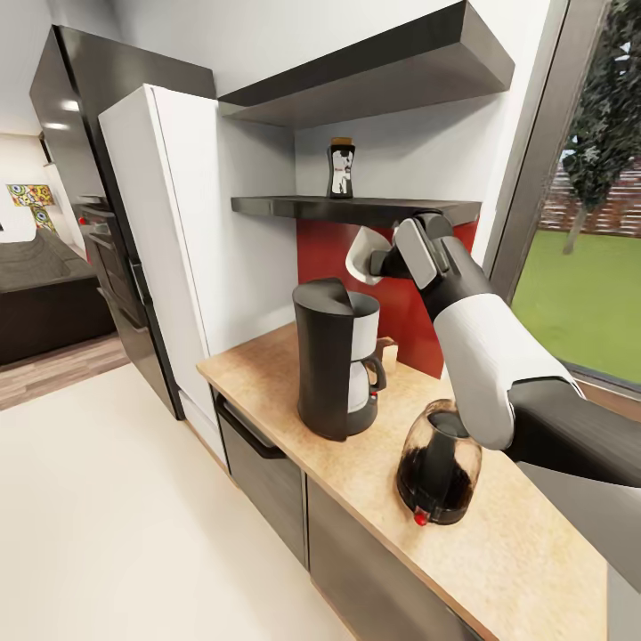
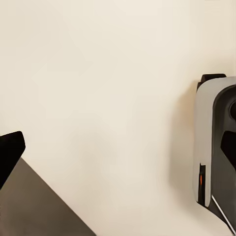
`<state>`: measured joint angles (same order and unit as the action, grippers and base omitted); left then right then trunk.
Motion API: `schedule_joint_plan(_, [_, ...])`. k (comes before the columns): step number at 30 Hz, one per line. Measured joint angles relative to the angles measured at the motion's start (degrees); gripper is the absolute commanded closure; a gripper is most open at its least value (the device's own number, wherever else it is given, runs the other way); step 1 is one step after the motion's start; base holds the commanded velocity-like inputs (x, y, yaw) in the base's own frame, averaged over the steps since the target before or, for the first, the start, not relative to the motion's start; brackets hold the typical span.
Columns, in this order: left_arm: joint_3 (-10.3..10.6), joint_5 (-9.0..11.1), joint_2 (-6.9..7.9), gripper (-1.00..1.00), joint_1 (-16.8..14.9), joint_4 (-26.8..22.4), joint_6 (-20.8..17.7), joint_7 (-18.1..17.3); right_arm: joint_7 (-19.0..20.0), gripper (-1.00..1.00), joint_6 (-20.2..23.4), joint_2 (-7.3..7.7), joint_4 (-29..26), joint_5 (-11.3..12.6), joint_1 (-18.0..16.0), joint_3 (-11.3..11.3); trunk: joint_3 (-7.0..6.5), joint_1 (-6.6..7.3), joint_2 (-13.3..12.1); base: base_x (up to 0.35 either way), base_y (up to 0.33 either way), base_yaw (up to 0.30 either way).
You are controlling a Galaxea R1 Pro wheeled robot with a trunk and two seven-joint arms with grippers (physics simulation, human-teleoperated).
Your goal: Set up a coffee station on the kitchen countertop: keep the coffee maker on the countertop, move the bottle of coffee from the kitchen shelf to the counter next to the coffee maker, place a paper coffee filter on top of the coffee maker, put the saucer next to the coffee maker with the coffee cup on the saucer, and place the electric kettle next to the coffee maker.
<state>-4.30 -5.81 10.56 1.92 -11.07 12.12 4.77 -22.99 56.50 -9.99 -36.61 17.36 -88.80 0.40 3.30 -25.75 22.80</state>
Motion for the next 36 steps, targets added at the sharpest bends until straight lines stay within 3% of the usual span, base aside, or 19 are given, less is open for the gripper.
schedule_joint_plan(5, [0.0, -0.01, 0.04, -1.0, -0.02, 0.0, 0.0, -0.01, 0.0, 1.0, 0.0, 0.0, 0.57, -0.03, 0.0, 0.0, 0.0, 0.02, 0.01, 0.155, 0.0, 0.0])
schedule_joint_plan(10, [0.0, -0.03, 0.09, -1.0, -0.05, 0.03, 0.01, 0.0, -1.27, 1.0, 0.0, 0.0, 0.67, 3.3, 0.05, 0.01, 0.02, 0.09, 0.11, 0.071, 0.0, 0.0])
schedule_joint_plan(36, [0.0, -0.03, -0.06, -1.0, -0.08, 0.04, -0.05, -0.08, -0.44, 1.0, 0.03, 0.0, 0.8, 2.3, 0.1, -0.12, 0.0, 0.04, 0.11, 0.003, 0.0, 0.0])
